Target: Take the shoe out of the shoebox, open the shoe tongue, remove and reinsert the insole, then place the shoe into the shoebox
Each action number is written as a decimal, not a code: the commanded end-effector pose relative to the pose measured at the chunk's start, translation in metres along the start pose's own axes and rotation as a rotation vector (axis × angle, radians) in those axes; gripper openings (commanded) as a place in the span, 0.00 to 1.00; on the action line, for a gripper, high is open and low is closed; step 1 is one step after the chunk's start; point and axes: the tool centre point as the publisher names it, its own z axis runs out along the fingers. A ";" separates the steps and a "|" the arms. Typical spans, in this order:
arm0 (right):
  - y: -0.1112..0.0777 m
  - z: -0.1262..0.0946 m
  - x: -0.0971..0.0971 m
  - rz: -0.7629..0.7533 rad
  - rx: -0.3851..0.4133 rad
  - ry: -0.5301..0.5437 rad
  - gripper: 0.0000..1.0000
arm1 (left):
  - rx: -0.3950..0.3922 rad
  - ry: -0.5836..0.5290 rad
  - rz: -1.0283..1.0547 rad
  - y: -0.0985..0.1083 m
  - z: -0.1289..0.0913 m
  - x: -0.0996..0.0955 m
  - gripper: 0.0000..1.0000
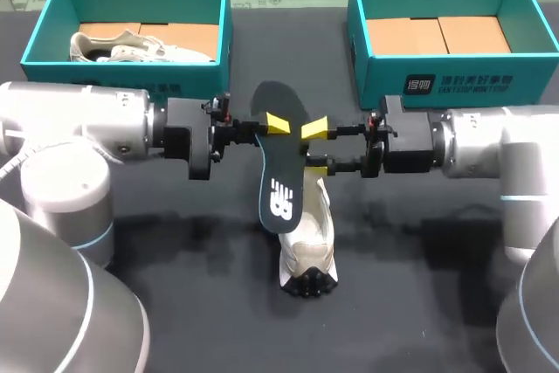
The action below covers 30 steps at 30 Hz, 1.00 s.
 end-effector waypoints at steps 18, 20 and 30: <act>-0.015 -0.039 0.015 -0.158 0.137 -0.268 1.00 | 0.133 0.093 -0.027 -0.050 -0.054 -0.011 0.00; -0.019 -0.042 0.013 -0.194 0.168 -0.343 1.00 | 0.152 0.094 -0.047 -0.055 -0.057 -0.012 0.00; -0.023 -0.045 0.009 -0.203 0.195 -0.370 1.00 | 0.215 0.114 -0.162 -0.070 -0.061 -0.013 0.00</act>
